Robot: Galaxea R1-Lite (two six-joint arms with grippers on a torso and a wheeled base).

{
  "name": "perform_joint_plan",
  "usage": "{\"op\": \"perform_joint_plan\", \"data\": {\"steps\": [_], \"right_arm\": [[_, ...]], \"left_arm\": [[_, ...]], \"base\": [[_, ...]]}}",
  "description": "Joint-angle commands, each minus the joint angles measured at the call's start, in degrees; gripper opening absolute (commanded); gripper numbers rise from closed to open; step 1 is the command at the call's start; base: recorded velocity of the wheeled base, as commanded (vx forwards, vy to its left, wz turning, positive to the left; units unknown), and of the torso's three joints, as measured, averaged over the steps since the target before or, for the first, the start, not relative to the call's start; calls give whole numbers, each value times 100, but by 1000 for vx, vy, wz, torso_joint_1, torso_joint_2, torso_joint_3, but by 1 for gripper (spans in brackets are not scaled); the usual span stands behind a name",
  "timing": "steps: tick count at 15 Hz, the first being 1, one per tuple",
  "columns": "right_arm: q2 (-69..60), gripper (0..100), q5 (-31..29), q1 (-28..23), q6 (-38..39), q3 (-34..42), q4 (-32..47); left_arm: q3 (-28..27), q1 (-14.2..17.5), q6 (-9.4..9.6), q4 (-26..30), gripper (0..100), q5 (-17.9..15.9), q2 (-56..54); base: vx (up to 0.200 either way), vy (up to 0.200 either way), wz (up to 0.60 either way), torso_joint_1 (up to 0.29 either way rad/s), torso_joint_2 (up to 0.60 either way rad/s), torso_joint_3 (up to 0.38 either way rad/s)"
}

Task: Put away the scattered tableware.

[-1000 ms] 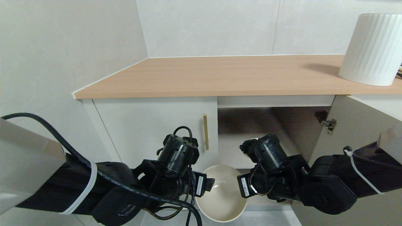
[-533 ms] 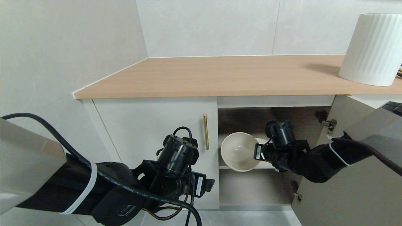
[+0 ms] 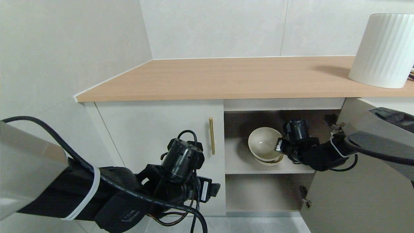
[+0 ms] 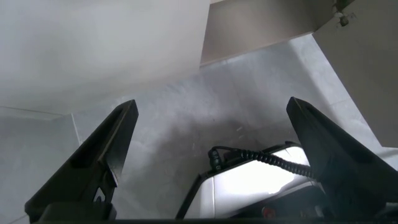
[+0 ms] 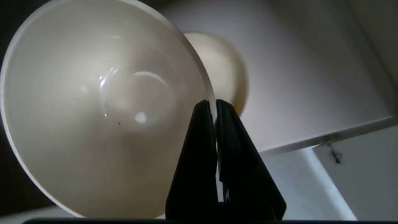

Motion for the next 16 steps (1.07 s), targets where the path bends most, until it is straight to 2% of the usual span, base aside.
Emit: {"op": "perform_joint_plan", "data": {"steps": [1, 5, 16], "right_arm": [[250, 0, -25, -104, -6, -156, -2], [479, 0, -16, -289, -15, -367, 94], [646, 0, 37, -280, -33, -578, 94]], "left_arm": [[-1, -1, -1, -6, 100, -3, 31], [-1, -1, -1, -6, 100, 6, 22], [-1, -1, -1, -6, 100, 6, 40]], "base": [[0, 0, 0, 0, 0, 0], [0, 0, 0, 0, 0, 0], [0, 0, 0, 0, 0, 0]]}}
